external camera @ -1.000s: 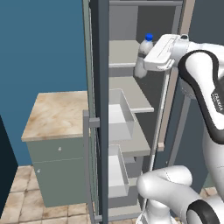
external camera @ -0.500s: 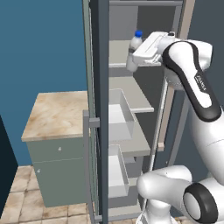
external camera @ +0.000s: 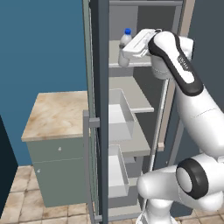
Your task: Take the bottled waters from the counter and place them in the freezer to freeze. Close the freezer door after placing the bottles.
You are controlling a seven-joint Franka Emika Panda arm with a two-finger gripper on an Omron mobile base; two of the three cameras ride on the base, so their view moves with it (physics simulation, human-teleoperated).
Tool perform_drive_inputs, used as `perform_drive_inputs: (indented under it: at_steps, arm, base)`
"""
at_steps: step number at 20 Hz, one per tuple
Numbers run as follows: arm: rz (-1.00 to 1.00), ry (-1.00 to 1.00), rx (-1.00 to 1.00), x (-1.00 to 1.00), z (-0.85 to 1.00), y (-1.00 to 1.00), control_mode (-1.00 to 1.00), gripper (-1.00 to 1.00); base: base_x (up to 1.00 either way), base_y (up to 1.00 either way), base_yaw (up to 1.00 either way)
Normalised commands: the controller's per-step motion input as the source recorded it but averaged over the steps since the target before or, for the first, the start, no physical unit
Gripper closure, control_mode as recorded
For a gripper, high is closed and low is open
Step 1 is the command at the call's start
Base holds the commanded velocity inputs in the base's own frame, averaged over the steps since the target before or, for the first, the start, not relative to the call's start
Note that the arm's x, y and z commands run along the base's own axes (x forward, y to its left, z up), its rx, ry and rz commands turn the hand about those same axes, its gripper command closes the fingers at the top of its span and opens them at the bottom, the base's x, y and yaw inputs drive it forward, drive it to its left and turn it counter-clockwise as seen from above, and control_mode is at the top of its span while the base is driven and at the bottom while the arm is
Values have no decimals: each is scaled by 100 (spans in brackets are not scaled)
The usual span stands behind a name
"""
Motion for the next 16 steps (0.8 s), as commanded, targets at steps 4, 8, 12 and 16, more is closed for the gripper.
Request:
perform_drive_inputs:
  at_steps: [4,8,12,16]
  arm:
    - [0,0,0,34,0,-2,-100,100]
    - [0,0,0,43,0,0,-100,100]
    - [-5,0,0,53,0,0,-100,100]
    - [-6,0,0,51,0,0,-100,100]
  base:
    - [0,0,0]
    - [0,0,0]
    - [0,0,0]
    - [0,0,0]
